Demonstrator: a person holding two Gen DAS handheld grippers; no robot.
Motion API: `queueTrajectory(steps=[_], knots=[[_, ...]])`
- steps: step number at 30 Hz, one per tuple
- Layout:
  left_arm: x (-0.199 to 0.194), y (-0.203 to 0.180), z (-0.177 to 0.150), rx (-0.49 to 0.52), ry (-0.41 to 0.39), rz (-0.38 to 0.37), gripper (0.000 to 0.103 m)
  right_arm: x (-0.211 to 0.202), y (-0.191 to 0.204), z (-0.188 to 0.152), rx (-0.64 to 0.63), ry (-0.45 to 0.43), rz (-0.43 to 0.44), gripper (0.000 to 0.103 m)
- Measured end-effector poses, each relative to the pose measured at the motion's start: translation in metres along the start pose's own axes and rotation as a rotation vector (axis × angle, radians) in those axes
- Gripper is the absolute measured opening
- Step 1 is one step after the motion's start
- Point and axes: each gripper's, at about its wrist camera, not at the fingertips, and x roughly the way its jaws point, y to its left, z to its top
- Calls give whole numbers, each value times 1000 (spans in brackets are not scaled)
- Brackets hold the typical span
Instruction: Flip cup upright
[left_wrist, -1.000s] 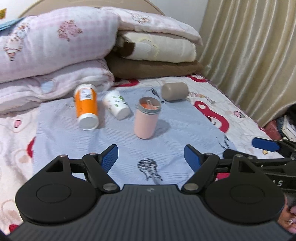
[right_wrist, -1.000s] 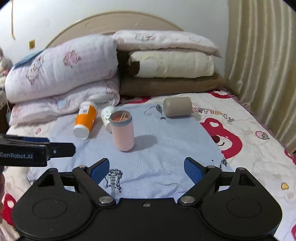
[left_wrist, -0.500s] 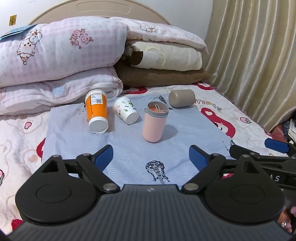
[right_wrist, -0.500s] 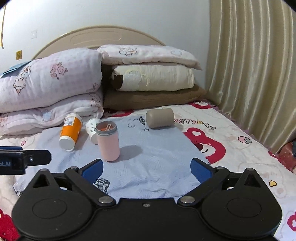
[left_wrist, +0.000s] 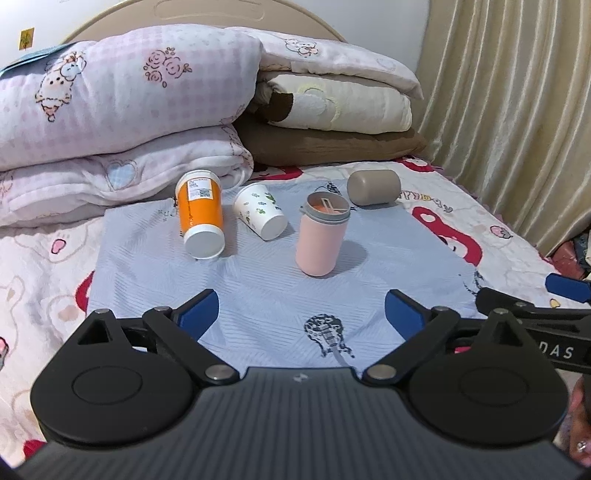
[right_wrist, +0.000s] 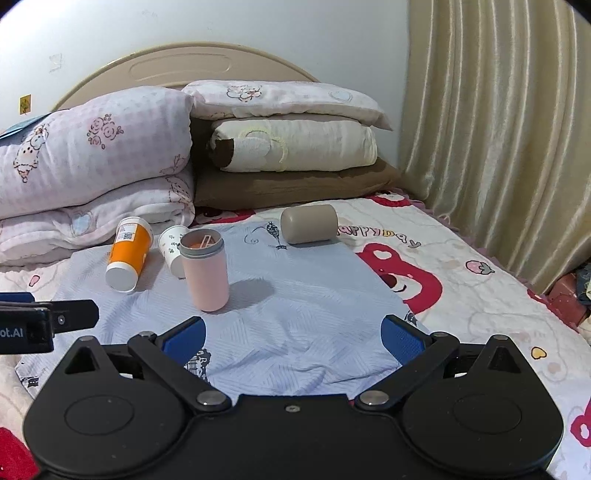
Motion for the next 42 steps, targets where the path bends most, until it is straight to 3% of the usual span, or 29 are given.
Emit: queueTrajectory(steps=[18, 27, 42], knots=[[-3, -2, -5, 48, -72, -2, 100, 4, 1, -1, 1, 14, -49, 103], [-5, 1, -11, 59, -149, -25, 102, 0, 5, -2, -9, -28, -90, 103], [3, 7, -11, 21, -121, 12, 102, -1, 12, -7, 0, -38, -89, 103]])
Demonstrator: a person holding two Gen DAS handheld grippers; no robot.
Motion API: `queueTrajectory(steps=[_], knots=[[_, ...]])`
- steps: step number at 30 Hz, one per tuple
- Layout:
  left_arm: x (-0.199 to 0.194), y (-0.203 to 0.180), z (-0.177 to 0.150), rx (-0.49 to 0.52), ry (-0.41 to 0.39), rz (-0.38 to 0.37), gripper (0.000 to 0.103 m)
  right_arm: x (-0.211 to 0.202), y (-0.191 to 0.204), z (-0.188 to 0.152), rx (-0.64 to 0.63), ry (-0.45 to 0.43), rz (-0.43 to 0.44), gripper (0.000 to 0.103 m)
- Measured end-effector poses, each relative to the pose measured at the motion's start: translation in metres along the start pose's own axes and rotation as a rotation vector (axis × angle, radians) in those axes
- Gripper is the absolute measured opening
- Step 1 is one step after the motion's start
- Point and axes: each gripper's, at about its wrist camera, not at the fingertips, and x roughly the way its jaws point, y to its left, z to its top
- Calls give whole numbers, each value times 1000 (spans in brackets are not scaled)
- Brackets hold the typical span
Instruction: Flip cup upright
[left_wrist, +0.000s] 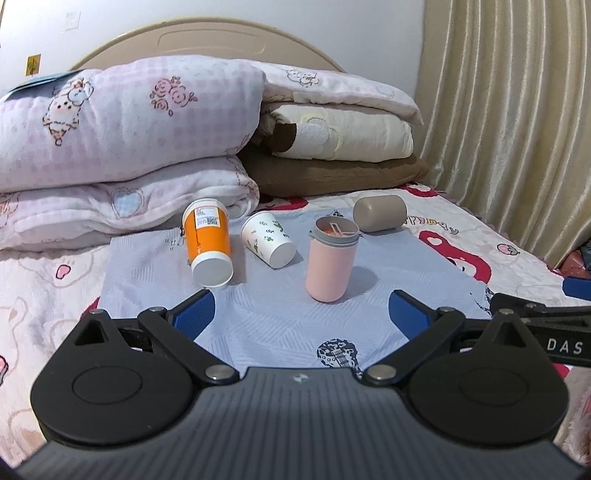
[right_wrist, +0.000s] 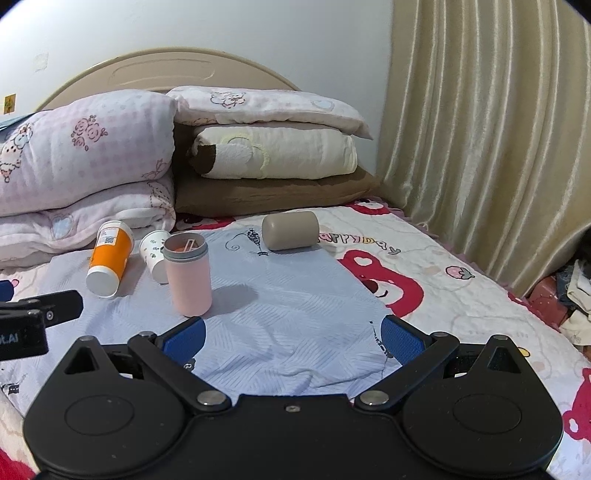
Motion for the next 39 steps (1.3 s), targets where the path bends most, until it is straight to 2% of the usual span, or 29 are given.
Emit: queueTrajectory(steps=[19, 30, 39], knots=[[2, -1, -1, 0, 36, 19, 103, 1, 0, -1, 14, 14, 6, 103], [0, 0, 0, 9, 6, 40, 103, 1, 1, -1, 15, 16, 4, 103], [-2, 2, 0, -14, 11, 25, 103, 2, 2, -3, 14, 19, 2, 103]])
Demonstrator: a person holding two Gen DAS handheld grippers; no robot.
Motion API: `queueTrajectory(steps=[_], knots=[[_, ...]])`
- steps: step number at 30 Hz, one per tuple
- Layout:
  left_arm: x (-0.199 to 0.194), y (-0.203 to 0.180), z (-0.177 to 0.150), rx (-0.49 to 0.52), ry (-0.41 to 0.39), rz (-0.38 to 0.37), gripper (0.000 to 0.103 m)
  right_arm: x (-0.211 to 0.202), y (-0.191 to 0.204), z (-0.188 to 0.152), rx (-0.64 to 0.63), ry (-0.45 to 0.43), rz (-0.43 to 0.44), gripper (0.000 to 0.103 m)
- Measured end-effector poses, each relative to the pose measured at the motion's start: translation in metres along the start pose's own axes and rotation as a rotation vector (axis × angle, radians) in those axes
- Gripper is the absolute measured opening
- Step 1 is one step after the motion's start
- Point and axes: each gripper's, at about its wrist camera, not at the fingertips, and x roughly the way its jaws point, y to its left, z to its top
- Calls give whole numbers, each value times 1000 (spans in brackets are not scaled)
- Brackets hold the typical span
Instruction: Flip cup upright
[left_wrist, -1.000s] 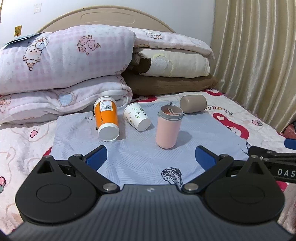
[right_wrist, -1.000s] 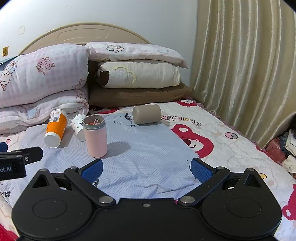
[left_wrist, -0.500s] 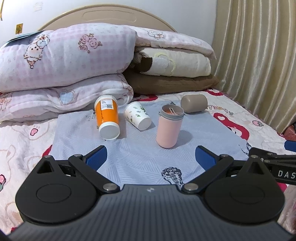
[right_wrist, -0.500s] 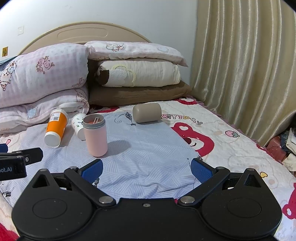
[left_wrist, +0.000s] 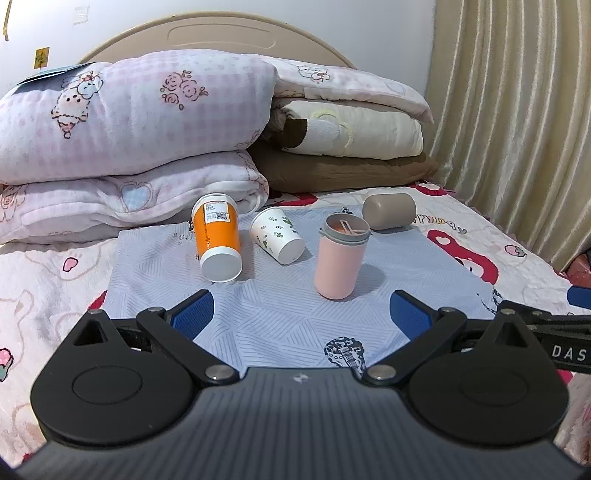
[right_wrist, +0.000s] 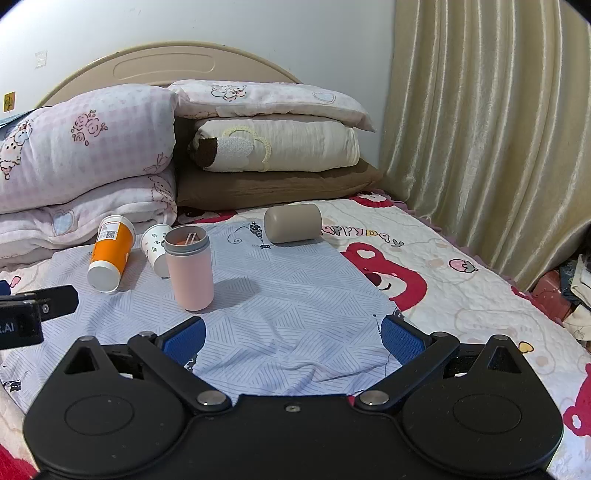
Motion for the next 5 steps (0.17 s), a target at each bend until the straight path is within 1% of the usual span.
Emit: queueTrajectory(steps=[5], knots=[[-1, 1, 0, -6, 2, -10, 103, 0, 0, 0, -1, 0, 0, 103]])
